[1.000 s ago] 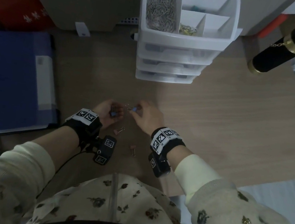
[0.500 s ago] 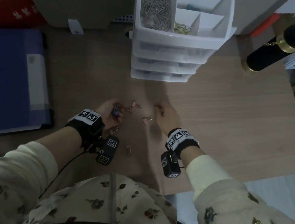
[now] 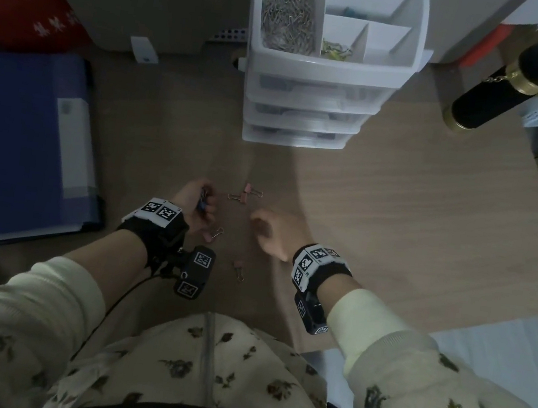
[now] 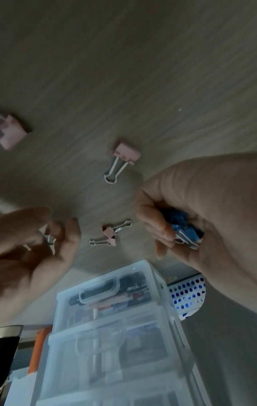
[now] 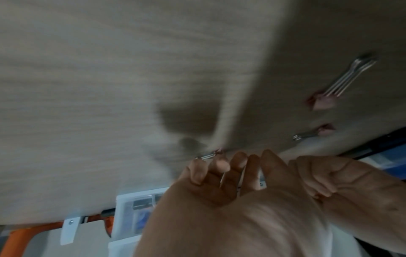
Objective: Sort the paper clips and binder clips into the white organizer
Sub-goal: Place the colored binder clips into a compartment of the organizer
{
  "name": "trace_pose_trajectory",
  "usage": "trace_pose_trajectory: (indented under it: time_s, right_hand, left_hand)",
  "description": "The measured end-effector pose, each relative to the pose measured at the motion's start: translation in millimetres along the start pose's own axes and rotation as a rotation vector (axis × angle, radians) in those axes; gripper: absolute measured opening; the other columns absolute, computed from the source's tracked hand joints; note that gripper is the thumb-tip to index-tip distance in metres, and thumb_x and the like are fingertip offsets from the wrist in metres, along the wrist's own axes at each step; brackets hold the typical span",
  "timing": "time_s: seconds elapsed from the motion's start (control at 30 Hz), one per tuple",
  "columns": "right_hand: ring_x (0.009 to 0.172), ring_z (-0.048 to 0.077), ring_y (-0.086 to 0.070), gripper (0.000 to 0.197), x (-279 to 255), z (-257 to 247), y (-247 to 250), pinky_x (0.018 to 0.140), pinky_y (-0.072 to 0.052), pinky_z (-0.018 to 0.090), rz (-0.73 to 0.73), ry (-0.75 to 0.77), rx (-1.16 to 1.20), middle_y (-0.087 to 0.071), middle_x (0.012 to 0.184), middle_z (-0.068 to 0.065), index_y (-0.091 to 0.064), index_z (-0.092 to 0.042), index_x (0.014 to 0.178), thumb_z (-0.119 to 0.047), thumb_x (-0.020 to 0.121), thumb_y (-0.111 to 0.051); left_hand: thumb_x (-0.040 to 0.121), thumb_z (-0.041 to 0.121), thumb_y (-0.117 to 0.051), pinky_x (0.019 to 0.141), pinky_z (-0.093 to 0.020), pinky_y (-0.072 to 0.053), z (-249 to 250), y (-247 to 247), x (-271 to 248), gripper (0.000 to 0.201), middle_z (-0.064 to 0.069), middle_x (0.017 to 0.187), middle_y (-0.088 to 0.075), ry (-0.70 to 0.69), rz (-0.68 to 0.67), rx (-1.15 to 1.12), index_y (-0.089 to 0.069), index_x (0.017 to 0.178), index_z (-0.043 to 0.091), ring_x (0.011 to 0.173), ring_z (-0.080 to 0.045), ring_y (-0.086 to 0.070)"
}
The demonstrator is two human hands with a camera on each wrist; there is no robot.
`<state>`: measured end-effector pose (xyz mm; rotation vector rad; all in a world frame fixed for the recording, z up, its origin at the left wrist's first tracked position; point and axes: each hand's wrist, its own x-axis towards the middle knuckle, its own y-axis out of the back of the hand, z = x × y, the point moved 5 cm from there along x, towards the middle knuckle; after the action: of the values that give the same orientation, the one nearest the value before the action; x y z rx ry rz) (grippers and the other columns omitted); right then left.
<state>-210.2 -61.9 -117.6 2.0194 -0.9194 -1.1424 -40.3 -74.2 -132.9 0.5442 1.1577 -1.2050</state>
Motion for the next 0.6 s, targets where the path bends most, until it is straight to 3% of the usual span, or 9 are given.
trace_pose_trajectory:
  time_s: [0.2,0.37,0.6]
  right_hand:
    - [0.113,0.025,-0.053,0.043,-4,-11,-16,0.091,-0.043,0.035,-0.057,0.040,-0.027,-0.054,0.127,-0.003,-0.052,-0.025,0.128,-0.037,0.086,-0.057]
    - [0.106,0.022,-0.058,0.044,-2,-13,-9,0.086,-0.045,0.032,0.030,0.002,0.004,-0.061,0.116,-0.005,-0.050,-0.029,0.127,-0.045,0.086,-0.057]
    - [0.115,0.022,-0.049,0.051,-7,-33,-21,0.091,-0.035,0.028,-0.188,0.104,-0.033,-0.054,0.124,0.001,-0.053,-0.020,0.124,-0.037,0.079,-0.071]
  left_hand:
    - [0.092,0.024,-0.038,0.037,-0.011,-0.019,5,11,-3,0.031,0.007,0.037,-0.030,-0.062,0.023,0.040,-0.034,0.062,0.020,0.028,-0.008,-0.023]
    - [0.092,0.023,-0.039,0.035,-0.011,-0.020,6,19,-4,0.031,0.006,0.037,-0.029,-0.067,0.039,0.071,-0.035,0.061,0.019,0.027,-0.009,-0.022]
    - [0.091,0.025,-0.039,0.035,-0.014,-0.021,2,24,-1,0.030,0.006,0.039,-0.030,-0.028,0.030,0.117,-0.037,0.062,0.019,0.029,-0.009,-0.023]
